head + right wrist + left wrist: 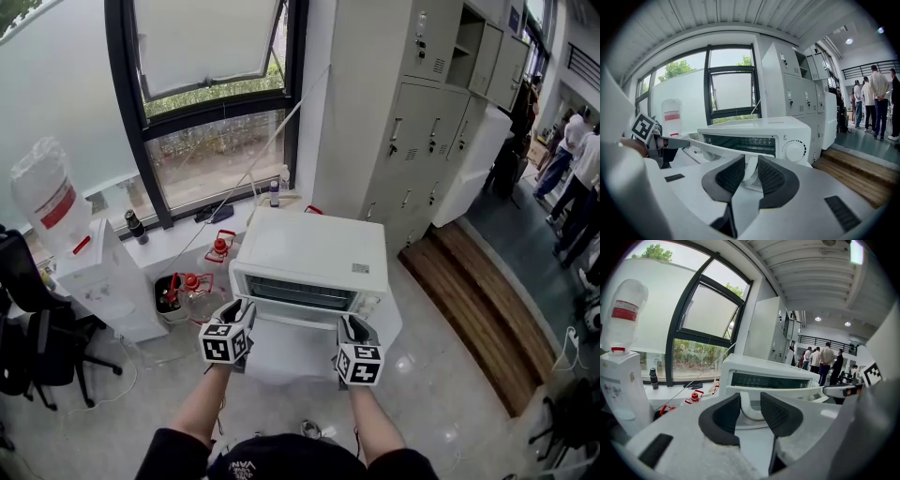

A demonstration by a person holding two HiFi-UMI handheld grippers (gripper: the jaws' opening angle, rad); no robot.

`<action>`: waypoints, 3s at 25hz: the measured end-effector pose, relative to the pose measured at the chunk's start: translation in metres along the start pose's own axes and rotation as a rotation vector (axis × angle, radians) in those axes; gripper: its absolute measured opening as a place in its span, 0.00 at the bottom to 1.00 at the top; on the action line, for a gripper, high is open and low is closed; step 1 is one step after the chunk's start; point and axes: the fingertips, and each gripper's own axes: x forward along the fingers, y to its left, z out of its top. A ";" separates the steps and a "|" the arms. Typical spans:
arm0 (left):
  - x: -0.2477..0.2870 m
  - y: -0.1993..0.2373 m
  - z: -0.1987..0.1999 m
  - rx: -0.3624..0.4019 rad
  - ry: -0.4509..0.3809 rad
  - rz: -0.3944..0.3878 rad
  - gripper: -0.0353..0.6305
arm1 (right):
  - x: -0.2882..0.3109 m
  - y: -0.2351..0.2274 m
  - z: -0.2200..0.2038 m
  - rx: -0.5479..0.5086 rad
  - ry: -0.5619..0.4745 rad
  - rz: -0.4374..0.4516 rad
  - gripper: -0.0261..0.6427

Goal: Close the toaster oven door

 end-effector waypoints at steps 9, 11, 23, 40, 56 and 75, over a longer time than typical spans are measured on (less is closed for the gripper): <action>0.009 0.001 0.009 -0.007 -0.005 0.001 0.28 | 0.008 -0.004 0.009 -0.003 -0.009 0.001 0.17; 0.011 0.001 0.012 -0.008 -0.007 0.004 0.28 | 0.009 -0.006 0.012 -0.001 -0.011 0.003 0.17; 0.026 0.004 0.025 -0.010 -0.012 0.002 0.28 | 0.024 -0.010 0.025 -0.009 -0.016 0.000 0.17; 0.042 0.008 0.037 -0.022 -0.025 0.002 0.28 | 0.040 -0.016 0.037 -0.018 -0.021 -0.009 0.17; 0.045 0.004 0.042 0.047 -0.057 0.018 0.28 | 0.043 -0.021 0.039 -0.021 -0.032 0.005 0.17; 0.008 0.007 0.042 0.106 -0.098 0.047 0.28 | 0.021 -0.017 0.035 -0.012 -0.092 -0.022 0.18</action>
